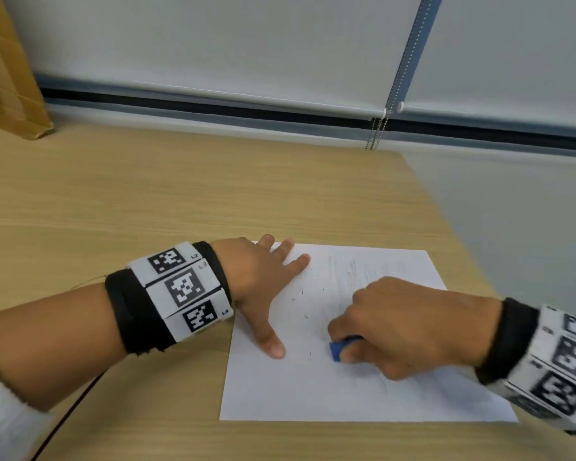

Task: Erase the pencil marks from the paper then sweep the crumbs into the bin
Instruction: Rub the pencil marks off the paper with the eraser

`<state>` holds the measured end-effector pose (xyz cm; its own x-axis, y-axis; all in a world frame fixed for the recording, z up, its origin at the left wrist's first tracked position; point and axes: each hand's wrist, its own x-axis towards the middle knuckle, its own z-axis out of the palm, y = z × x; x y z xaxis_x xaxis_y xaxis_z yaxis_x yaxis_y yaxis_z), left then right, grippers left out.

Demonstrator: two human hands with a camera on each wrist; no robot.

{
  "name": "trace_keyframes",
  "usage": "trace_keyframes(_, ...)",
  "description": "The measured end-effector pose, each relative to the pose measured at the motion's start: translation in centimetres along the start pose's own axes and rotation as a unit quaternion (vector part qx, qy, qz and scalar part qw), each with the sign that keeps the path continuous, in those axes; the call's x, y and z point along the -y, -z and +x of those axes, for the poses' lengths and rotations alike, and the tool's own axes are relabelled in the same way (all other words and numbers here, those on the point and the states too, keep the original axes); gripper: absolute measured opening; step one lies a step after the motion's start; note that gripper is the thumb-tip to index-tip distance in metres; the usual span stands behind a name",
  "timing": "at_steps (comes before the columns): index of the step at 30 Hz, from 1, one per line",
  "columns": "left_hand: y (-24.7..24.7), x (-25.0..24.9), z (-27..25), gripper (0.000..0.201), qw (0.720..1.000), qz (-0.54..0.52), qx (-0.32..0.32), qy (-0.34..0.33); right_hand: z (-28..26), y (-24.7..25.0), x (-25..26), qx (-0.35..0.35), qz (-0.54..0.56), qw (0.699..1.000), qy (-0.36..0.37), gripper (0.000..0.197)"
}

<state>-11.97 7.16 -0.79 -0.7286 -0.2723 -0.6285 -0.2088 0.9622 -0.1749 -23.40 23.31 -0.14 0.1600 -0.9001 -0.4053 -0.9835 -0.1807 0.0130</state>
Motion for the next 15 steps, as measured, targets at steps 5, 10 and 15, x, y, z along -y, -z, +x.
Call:
trace_keyframes(5, 0.3, -0.4, -0.2, 0.139, 1.0, -0.003, 0.015, 0.006, 2.5, 1.1, -1.3, -0.049, -0.038, 0.996, -0.062, 0.022)
trace_keyframes(10, 0.5, -0.5, -0.3, 0.138, 1.0, -0.013, 0.021, 0.009, 1.9, 0.4, -1.4, -0.054, -0.013, 0.997, -0.059, 0.018)
trace_keyframes(15, 0.2, -0.2, 0.0, 0.14, 1.0, -0.017, 0.018, 0.004, -1.6, -0.3, 0.9, -0.001, -0.015, 1.0, -0.003, 0.018)
